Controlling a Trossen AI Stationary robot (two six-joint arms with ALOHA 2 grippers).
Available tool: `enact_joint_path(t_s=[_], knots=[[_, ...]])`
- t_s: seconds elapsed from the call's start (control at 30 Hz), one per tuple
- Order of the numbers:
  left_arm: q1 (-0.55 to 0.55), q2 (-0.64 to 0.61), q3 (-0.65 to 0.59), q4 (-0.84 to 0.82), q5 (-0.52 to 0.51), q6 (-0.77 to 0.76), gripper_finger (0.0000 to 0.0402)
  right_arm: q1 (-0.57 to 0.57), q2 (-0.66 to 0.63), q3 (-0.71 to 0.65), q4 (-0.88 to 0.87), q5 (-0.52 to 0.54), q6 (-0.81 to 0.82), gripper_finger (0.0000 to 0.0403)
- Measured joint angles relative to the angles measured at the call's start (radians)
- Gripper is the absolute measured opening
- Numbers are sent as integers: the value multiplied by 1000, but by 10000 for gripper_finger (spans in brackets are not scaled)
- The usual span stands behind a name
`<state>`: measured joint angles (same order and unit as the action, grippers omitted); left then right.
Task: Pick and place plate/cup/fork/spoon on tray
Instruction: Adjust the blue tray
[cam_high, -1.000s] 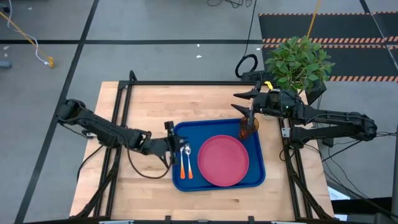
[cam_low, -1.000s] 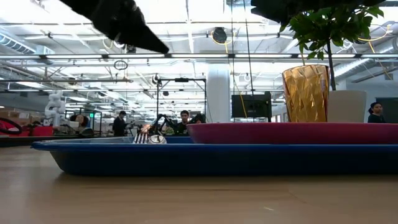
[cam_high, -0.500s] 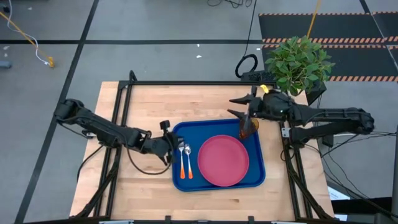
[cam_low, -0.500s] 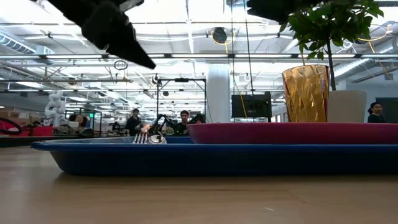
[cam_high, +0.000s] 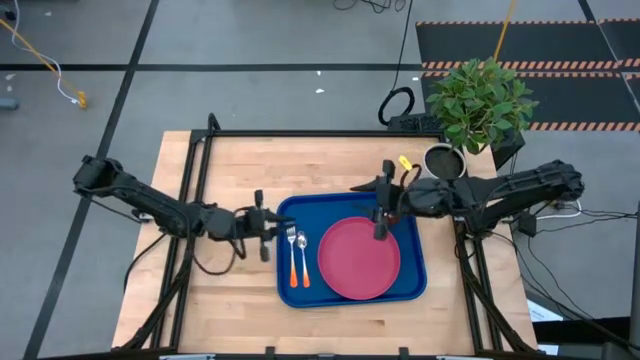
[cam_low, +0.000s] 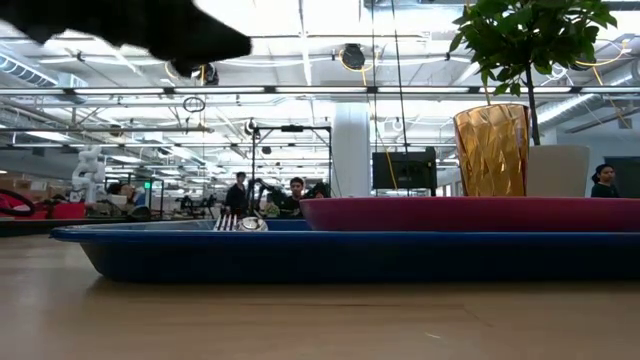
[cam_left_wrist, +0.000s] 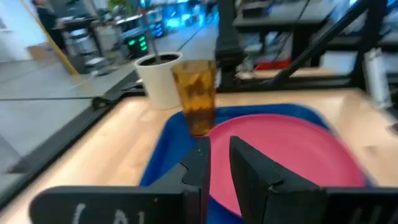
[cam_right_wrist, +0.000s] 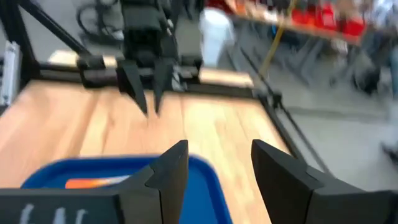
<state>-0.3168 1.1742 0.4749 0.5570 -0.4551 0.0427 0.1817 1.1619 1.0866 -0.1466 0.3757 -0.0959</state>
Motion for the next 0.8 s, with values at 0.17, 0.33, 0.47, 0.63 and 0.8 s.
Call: enact_joint_path(t_s=[0.17, 0.33, 0.47, 0.63, 0.8], knots=[[-3, -116, -126, 70, 73, -65, 62, 32, 2, 130, -306, 46, 198, 169], [-31, -223, -145, -73, 73, -127, 62, 58, -11, 192, -577, 47, 404, 169], [-55, -280, -145, -200, 69, -183, 62, 60, -12, 199, -838, 15, 613, 169], [-85, -305, -145, -274, 60, -201, 62, 93, -12, 198, -1062, -40, 816, 169], [-107, -305, -145, -276, 35, -182, 62, 151, -20, 198, -1122, -46, 933, 169]])
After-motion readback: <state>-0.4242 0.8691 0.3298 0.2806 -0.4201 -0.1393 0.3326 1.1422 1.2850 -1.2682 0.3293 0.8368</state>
